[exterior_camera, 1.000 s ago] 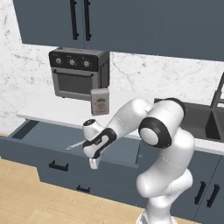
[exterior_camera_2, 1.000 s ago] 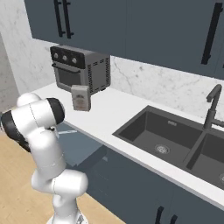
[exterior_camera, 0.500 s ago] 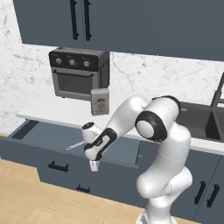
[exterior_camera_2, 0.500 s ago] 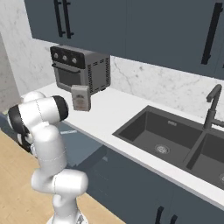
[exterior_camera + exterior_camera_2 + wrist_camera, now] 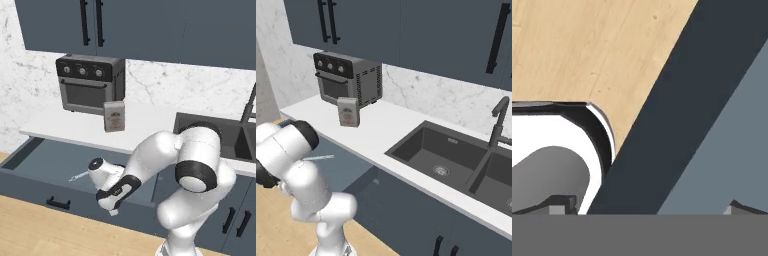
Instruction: Pick the tongs from the drawer and place it on the counter.
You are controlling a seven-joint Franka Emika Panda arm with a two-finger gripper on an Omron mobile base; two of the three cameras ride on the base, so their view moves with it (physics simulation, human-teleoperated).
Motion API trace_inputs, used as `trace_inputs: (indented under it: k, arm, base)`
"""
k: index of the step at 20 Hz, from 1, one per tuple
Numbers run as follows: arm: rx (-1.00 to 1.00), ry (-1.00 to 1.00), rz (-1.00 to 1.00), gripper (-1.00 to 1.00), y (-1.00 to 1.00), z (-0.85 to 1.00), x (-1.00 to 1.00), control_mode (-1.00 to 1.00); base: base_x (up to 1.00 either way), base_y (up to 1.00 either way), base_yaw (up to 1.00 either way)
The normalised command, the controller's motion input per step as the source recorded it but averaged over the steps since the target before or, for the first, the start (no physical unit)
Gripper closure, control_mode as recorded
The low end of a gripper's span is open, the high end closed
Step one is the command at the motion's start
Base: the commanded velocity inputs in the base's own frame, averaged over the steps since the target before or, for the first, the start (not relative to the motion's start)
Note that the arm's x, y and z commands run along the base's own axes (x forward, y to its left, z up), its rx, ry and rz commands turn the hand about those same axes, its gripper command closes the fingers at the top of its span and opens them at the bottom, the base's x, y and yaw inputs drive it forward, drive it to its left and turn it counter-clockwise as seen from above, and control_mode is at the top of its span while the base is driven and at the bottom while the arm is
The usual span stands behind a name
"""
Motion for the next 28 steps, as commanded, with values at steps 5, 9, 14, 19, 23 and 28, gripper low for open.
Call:
trace_inputs:
  k: [5, 9, 14, 19, 23, 28]
  arm:
    - [0.0, -0.14, 0.37, -1.0, -0.08, 0.0, -1.0, -1.0]
    - [0.05, -0.23, 0.35, -1.0, -0.03, 0.14, -1.0, -1.0]
    - [0.0, -0.13, 0.18, -1.0, 0.42, 0.94, -0.98, -1.0]
    - [0.0, 0.0, 0.08, -1.0, 0.76, 1.0, -0.04, -1.0]
    - [0.01, 0.03, 0.28, -1.0, 0.38, 1.0, 0.95, -1.0]
    - [0.0, 0.04, 0.39, -1.0, 0.02, 0.96, 1.0, -1.0]
  base:
    - [0.0, 0.0, 0.0]
    - [0.0, 0.0, 0.0]
    - [0.0, 0.0, 0.0]
    - [0.0, 0.0, 0.0]
    - [0.0, 0.0, 0.0]
    - [0.0, 0.0, 0.0]
